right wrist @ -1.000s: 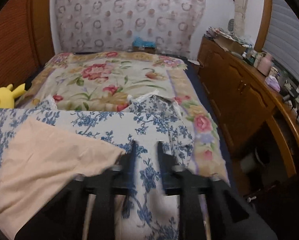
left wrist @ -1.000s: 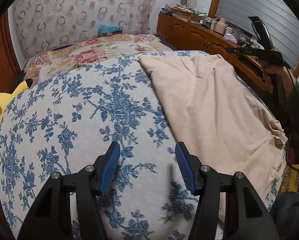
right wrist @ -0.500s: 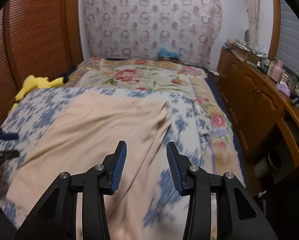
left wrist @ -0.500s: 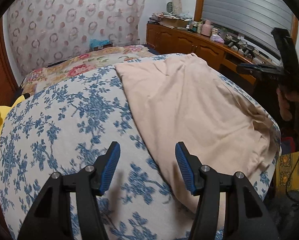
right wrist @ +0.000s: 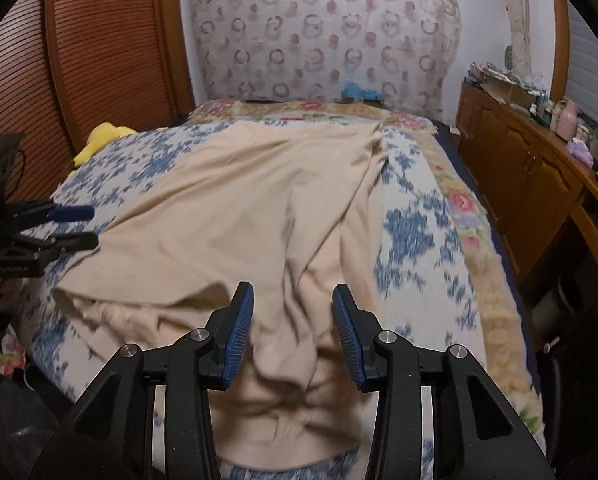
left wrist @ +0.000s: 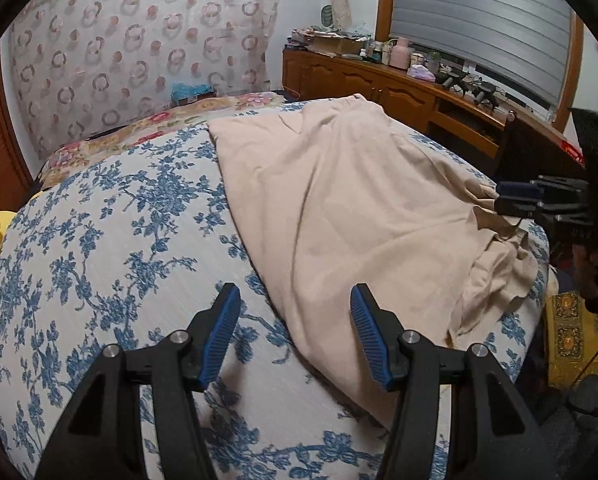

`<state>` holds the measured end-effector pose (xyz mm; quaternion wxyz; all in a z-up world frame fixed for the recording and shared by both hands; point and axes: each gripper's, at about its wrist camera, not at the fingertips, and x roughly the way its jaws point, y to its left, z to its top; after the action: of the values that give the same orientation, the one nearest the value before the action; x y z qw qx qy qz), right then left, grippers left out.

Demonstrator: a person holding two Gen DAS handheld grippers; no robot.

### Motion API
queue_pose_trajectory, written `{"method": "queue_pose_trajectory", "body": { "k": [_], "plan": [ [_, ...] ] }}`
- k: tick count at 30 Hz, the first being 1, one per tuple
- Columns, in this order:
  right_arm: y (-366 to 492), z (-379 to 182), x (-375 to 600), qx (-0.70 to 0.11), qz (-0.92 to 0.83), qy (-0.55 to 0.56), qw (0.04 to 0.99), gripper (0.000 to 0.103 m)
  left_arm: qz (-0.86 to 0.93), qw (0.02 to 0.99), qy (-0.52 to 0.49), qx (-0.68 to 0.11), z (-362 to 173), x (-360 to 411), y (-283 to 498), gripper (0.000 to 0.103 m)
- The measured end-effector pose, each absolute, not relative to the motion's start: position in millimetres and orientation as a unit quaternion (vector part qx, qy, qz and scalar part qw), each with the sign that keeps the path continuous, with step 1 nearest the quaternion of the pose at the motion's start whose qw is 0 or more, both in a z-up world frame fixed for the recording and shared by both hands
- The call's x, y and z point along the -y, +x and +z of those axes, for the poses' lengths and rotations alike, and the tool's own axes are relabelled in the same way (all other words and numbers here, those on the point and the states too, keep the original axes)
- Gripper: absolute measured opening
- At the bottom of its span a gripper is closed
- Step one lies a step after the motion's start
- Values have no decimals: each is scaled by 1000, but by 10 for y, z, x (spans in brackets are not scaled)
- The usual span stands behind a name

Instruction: Fold small clothes

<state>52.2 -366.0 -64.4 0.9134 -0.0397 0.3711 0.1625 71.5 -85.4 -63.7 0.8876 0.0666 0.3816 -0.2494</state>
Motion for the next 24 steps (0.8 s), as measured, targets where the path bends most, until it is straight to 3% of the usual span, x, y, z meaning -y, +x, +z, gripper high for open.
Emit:
{"method": "queue_pose_trajectory", "body": {
  "k": [9, 10, 14, 24],
  "plan": [
    [375, -764, 3667, -385, 158, -35, 909, 39, -241, 883, 63, -399, -748, 826, 668, 57],
    [381, -774, 3663, -386, 158, -36, 908, 35, -241, 882, 63, -400, -756, 824, 661, 57],
    [400, -750, 3655, -383, 163, -38, 908, 5, -241, 882, 56, -401, -767, 794, 654, 57],
    [51, -400, 3970, -342, 148, -34, 927, 0, -252, 881, 44, -398, -705, 782, 581, 57]
  ]
}}
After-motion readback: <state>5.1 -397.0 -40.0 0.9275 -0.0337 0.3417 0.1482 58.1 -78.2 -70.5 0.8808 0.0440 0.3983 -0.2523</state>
